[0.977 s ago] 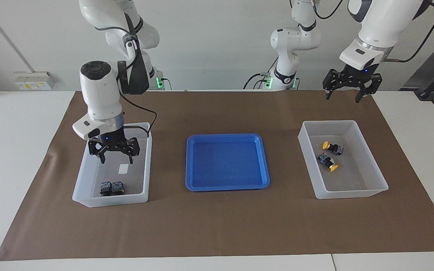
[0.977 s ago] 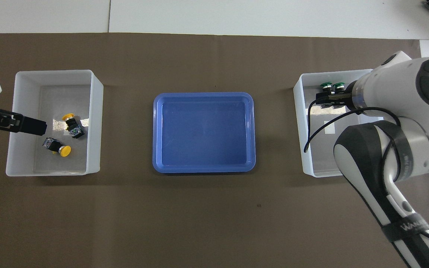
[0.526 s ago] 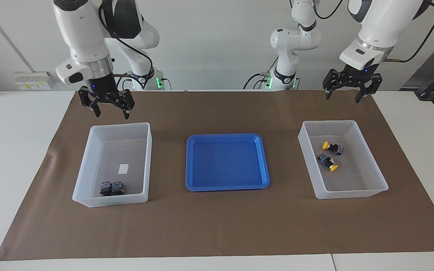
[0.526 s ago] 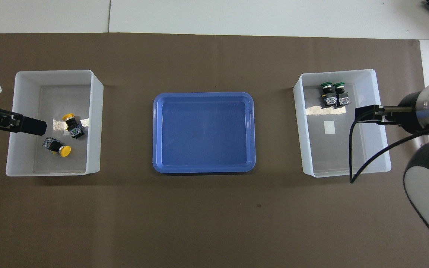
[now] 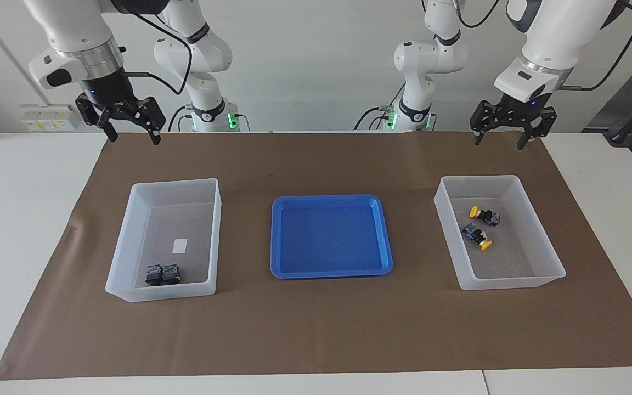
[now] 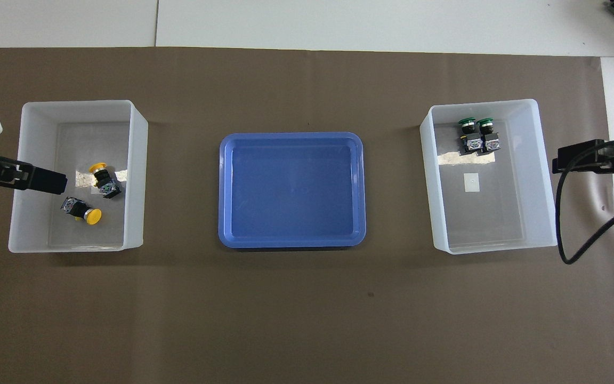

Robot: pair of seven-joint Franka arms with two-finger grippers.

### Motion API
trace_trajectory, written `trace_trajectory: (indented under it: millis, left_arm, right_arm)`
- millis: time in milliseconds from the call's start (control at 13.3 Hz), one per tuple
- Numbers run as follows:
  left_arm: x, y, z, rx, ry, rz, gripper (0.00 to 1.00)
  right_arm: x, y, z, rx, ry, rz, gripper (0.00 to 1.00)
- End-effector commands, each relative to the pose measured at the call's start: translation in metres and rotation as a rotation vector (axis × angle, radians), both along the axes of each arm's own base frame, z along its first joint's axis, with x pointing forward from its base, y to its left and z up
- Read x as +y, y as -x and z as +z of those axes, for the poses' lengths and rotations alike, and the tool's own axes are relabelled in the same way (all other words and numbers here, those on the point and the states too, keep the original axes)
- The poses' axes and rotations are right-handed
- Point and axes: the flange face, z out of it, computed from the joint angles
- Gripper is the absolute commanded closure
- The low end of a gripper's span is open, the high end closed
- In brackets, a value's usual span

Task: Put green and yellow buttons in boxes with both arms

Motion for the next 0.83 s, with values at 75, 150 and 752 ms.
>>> trace_trajectory:
  millis: [75, 150, 752]
  left_arm:
    - [0.003, 0.002, 0.003, -0.007, 0.007, -0.011, 0.00]
    - [0.003, 0.003, 0.004, -0.007, 0.007, -0.011, 0.00]
    - [0.003, 0.003, 0.004, -0.009, 0.007, -0.011, 0.00]
  right_arm:
    - [-0.001, -0.013, -0.004, 0.030, 0.032, 0.092, 0.00]
    - [0.001, -0.008, -0.016, 0.056, 0.032, 0.091, 0.00]
    - [0.008, 0.002, -0.024, 0.064, 0.032, 0.073, 0.00]
